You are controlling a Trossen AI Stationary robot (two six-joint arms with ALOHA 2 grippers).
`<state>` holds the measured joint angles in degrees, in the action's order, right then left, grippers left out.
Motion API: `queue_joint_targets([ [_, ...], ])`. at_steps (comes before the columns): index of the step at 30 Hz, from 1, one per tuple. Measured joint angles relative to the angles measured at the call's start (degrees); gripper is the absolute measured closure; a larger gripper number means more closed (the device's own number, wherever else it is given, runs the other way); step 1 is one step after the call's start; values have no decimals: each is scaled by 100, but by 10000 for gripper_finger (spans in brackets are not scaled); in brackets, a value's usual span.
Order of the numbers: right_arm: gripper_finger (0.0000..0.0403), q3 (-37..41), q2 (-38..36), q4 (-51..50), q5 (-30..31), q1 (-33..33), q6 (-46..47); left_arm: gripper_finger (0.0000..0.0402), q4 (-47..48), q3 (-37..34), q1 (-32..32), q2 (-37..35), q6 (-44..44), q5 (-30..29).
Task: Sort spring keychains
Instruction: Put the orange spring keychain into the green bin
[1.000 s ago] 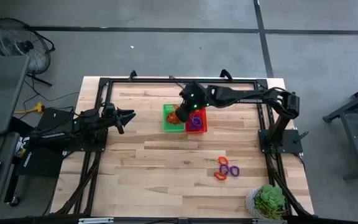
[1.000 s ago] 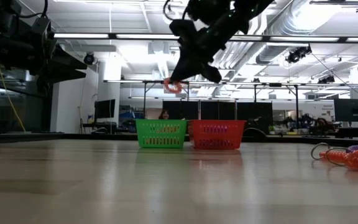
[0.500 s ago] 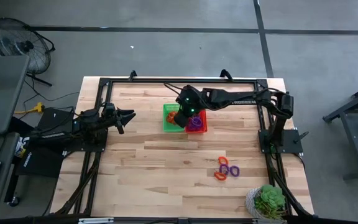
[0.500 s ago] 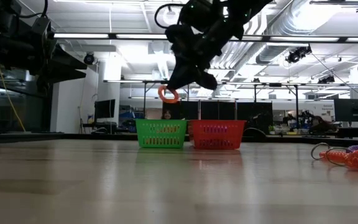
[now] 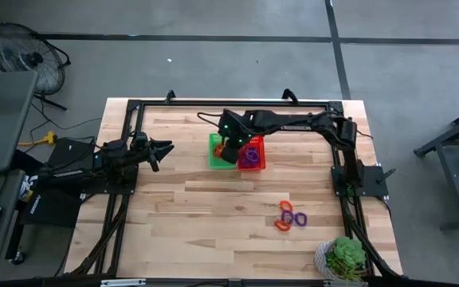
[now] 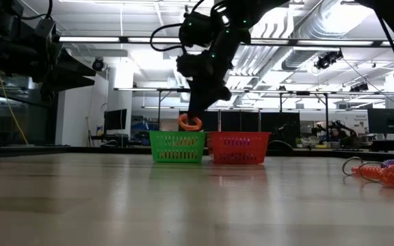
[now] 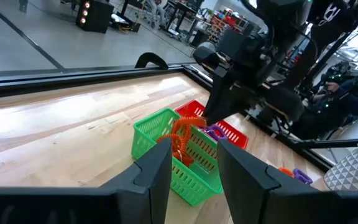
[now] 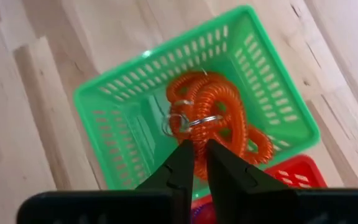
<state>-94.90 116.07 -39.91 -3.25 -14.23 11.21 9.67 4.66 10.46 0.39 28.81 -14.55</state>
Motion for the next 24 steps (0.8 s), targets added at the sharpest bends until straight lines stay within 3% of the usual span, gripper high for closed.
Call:
queue_joint_targets([
  [14,264,9,-2,-8,-124,4,63,275,-4,-1,1,0,0,-1],
  [24,227,-590,-5,-1729,169,-11,288,275,-7,-1,2,0,1,-2],
])
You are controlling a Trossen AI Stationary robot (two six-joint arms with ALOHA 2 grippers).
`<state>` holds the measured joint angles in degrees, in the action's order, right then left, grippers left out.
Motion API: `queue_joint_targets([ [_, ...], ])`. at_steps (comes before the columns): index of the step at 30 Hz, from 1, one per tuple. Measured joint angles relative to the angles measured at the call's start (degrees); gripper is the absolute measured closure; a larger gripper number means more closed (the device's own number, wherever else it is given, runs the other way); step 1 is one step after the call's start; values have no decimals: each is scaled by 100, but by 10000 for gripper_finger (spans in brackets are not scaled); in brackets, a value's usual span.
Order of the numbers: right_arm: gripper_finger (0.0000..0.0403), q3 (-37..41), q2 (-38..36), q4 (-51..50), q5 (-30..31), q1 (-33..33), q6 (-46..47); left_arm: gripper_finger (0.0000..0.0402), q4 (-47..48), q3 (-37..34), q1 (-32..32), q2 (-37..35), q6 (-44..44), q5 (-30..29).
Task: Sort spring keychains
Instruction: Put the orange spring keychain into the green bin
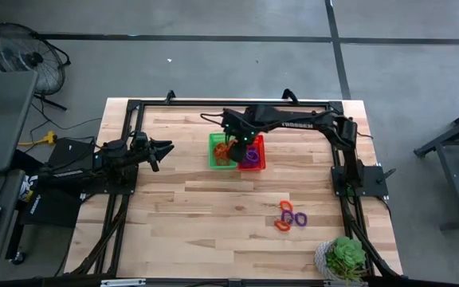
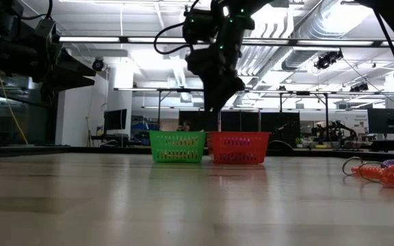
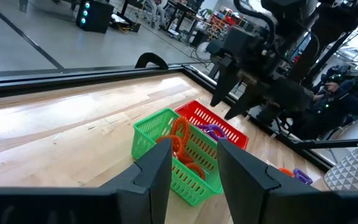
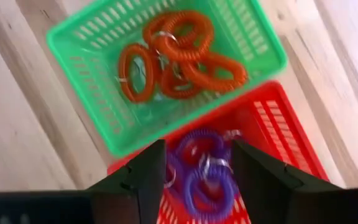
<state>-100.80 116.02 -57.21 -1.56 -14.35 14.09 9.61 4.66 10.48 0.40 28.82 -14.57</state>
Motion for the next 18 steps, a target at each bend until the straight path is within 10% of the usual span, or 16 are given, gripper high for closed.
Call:
queue_joint_targets([
  [18,253,397,-707,-1791,302,737,962,275,-2,1,-2,0,-2,0],
])
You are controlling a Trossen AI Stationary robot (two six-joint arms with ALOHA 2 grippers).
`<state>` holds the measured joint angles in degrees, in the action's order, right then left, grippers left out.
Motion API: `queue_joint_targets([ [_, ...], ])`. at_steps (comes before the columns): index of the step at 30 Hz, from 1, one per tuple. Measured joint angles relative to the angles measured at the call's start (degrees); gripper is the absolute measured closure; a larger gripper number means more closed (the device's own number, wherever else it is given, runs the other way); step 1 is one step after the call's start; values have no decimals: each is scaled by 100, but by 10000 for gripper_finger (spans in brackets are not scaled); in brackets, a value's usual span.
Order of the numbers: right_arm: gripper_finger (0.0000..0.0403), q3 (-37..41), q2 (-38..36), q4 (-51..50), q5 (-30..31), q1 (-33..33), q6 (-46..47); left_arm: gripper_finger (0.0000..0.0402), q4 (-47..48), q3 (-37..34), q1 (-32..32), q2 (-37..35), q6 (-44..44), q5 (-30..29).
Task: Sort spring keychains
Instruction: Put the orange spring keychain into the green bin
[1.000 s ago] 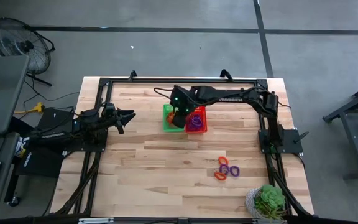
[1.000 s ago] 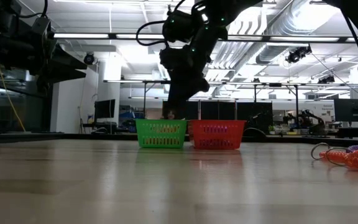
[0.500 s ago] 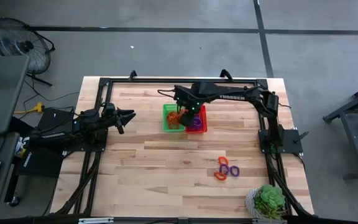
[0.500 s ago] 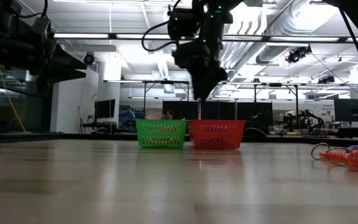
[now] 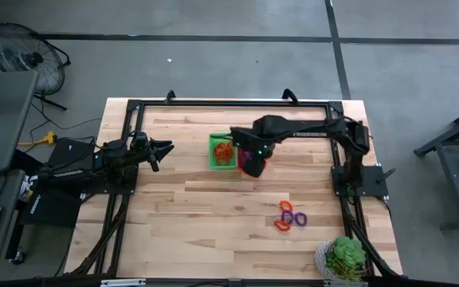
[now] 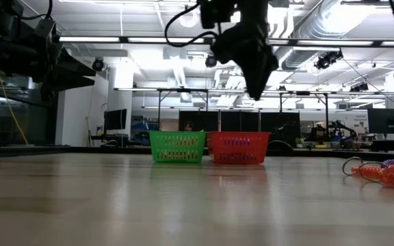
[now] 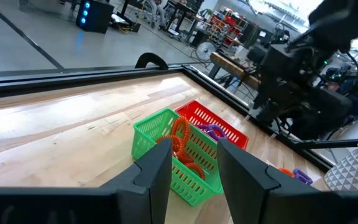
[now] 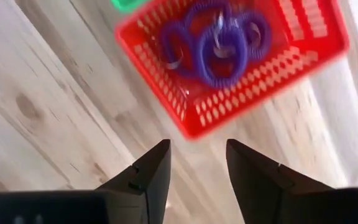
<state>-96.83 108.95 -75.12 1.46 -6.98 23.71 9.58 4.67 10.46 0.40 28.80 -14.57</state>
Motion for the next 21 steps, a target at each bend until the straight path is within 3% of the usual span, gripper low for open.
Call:
queue_joint_targets([
  [5,247,882,-492,124,88,326,798,275,0,-1,0,0,0,0],
  [13,248,2489,-1353,954,-356,919,2229,275,0,-2,2,0,0,0],
  [21,244,3510,-1894,1351,-579,1478,3040,275,-2,-2,2,0,2,0],
])
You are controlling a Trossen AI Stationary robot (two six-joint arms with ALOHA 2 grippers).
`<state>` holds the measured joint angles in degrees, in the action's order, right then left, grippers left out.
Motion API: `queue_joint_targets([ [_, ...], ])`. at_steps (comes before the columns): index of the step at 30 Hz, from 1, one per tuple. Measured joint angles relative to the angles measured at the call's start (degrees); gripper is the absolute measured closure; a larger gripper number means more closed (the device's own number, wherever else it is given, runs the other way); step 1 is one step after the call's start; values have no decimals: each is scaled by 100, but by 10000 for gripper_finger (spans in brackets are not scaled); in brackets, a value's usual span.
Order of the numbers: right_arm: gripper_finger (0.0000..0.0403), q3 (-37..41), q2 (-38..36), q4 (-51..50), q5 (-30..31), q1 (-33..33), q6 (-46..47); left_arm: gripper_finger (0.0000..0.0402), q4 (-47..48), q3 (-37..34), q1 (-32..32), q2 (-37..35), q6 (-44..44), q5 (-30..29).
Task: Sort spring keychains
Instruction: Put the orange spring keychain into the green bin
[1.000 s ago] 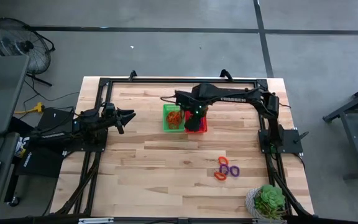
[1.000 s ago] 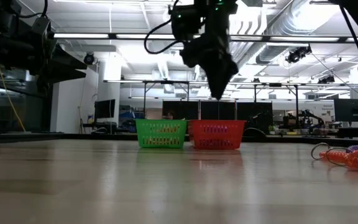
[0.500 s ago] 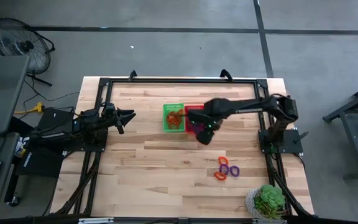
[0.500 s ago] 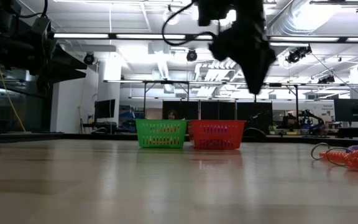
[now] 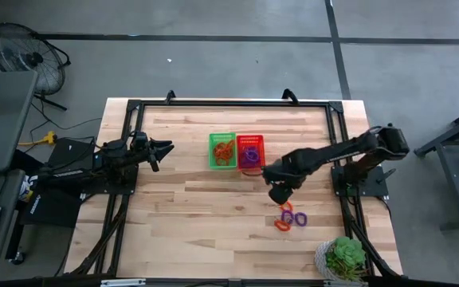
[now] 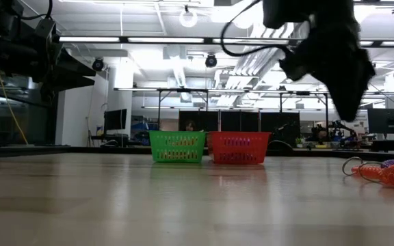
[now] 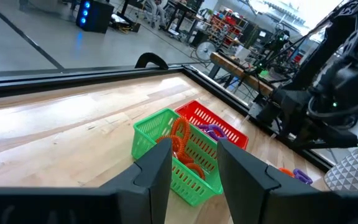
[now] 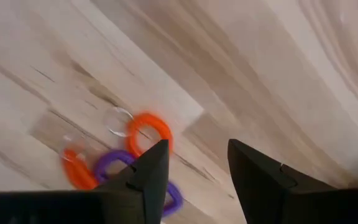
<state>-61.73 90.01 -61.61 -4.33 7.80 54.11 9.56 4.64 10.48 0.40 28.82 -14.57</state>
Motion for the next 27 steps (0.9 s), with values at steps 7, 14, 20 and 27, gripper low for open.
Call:
queue_joint_targets([
  [7,239,605,-60,779,-198,451,314,275,0,0,-2,0,-2,0],
  [14,234,1053,-57,1111,-163,650,653,275,0,0,0,0,-2,0],
  [20,222,1134,-54,1561,-100,779,649,275,1,2,-2,0,-2,0],
  [27,221,1134,-52,1598,260,841,701,275,2,2,0,-2,-2,0],
])
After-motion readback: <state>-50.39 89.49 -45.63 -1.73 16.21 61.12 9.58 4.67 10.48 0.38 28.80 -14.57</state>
